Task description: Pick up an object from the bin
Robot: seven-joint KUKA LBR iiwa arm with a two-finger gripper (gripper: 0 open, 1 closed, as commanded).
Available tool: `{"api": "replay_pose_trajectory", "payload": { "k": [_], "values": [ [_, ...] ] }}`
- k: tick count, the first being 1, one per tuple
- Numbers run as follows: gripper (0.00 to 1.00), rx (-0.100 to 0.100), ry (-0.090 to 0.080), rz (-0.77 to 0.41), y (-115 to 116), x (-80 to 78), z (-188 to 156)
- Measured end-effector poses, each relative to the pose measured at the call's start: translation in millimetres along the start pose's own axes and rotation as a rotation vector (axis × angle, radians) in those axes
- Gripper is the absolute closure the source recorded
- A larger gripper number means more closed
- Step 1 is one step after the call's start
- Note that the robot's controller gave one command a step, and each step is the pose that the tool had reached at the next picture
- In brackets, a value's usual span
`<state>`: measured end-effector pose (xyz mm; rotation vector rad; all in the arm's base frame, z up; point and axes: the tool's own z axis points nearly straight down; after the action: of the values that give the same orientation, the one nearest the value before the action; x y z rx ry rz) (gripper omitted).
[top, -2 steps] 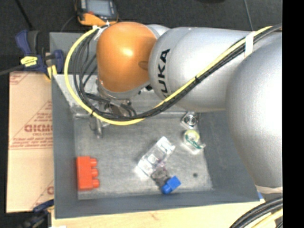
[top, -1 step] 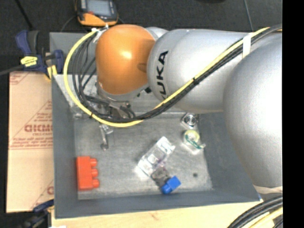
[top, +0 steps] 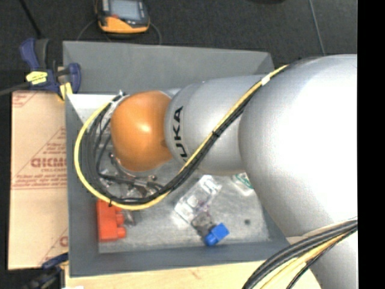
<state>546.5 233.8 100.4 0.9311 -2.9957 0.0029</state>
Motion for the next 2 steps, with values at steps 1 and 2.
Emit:
{"api": "replay_pose_trajectory", "payload": {
  "k": [1, 2],
  "values": [
    [0.00, 0.002, -0.004, -0.149, 13.5, 19.7, 29.6],
    [1.00, 0.000, -0.007, -0.146, 15.0, 18.6, 28.8]
  ]
}}
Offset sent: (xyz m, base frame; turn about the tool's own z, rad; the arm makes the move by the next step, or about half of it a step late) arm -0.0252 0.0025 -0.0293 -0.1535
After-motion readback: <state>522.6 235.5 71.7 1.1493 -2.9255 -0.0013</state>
